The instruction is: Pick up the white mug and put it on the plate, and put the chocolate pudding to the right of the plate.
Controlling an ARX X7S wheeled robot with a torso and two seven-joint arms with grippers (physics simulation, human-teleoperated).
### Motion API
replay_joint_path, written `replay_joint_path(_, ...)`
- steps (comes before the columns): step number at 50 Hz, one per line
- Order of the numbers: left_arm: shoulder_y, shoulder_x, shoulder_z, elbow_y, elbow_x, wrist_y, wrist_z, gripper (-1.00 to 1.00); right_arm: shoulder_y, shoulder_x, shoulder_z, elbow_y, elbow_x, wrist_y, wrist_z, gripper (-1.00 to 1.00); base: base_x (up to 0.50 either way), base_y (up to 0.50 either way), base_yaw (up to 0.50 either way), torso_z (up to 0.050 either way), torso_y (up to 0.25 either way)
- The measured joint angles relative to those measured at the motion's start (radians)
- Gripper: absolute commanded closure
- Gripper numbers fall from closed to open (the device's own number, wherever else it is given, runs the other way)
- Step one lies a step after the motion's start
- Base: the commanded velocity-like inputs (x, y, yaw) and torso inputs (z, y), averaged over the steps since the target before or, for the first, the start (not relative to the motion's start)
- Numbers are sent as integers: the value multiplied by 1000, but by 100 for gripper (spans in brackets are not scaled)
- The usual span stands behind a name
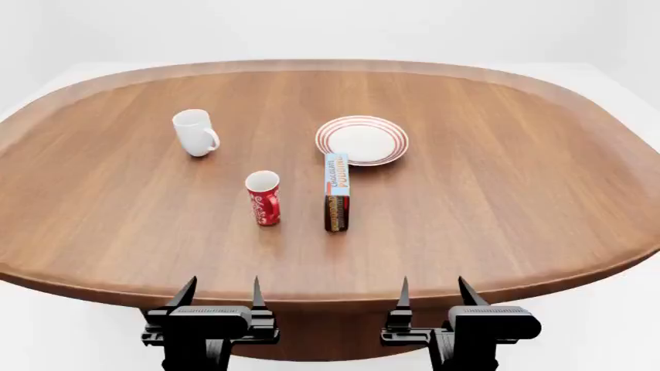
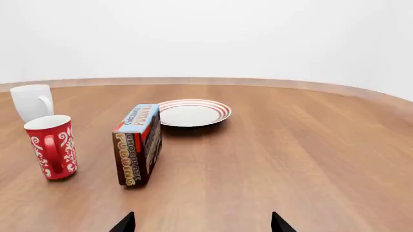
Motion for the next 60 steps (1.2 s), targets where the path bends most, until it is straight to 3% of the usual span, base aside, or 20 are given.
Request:
replay_joint_path(39,-6,-70,85,-10,-78,22,-76,-100,-3,71,-75,-7,63,6,103,-100,0,0,0,0,0)
replay_joint_path(60,34,-154,-35,352,-107,97,-167,-100,-2,157,70,-388,120,32,204,-100,0,0,0,0,0)
